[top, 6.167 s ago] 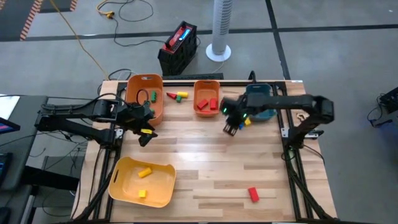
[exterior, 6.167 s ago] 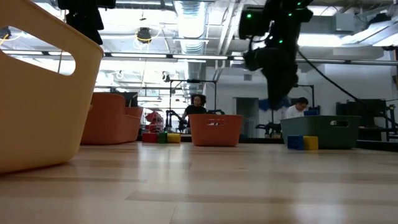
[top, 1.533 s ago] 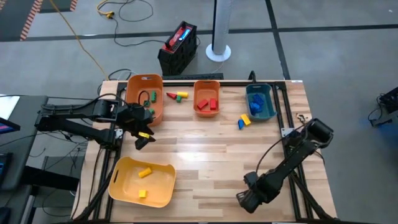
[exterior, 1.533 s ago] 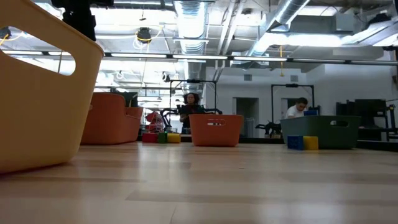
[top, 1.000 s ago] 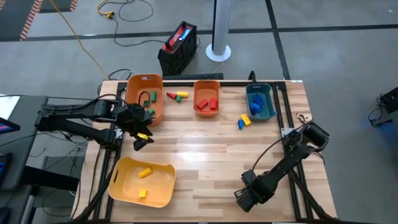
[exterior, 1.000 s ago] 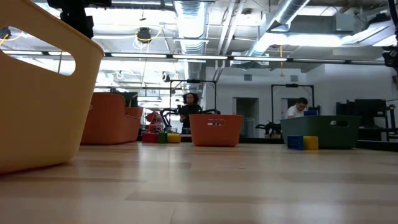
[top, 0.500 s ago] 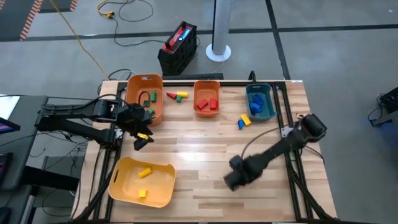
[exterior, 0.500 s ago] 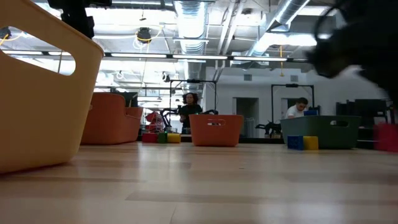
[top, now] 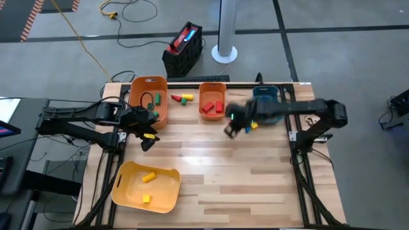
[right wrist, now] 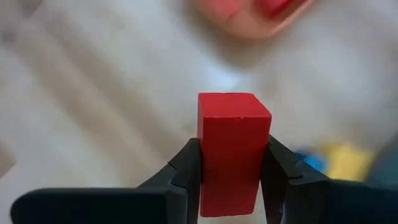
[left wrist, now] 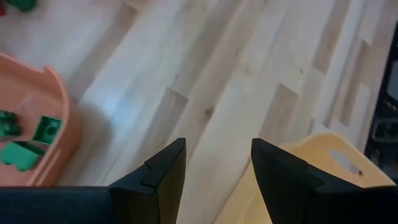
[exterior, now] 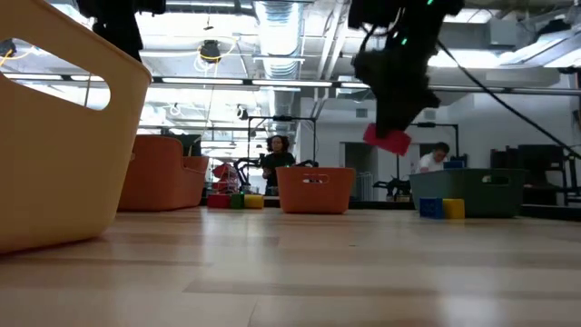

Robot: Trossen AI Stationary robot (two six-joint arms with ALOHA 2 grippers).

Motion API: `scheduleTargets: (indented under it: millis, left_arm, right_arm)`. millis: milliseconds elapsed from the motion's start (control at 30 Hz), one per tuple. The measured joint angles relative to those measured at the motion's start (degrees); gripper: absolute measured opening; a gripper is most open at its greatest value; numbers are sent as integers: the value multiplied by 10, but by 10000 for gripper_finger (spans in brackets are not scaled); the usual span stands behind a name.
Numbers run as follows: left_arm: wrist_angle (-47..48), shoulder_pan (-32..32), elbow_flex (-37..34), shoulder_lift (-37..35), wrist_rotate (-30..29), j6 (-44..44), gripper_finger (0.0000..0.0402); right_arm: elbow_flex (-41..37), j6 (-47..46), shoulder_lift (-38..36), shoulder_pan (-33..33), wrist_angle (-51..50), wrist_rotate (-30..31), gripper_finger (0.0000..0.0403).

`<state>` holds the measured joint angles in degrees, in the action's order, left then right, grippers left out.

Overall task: Sort blocks
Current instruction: Put the red block into the right orange bin

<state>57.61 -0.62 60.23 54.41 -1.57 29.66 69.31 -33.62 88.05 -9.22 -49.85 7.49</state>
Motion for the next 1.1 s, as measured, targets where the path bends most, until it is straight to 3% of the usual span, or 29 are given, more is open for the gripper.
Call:
scheduleTargets:
  millis: [167,467,867,1100]
  left_arm:
    - [-20,0,0,0,-24,25,178]
    - [-21,-24,0,0,-40,69,178]
    - [-22,-30,0,0,-45,116,178]
    - [-82,-84,0,2,-30,109,178]
  right_arm:
    - [59,130,23,-107,-3,-26,116]
    - [211,289,152,-193,-5,-70,116]
    - [290,354,275,-208,-11,-124,122]
    - [290,348,271,-209,4,-123,172]
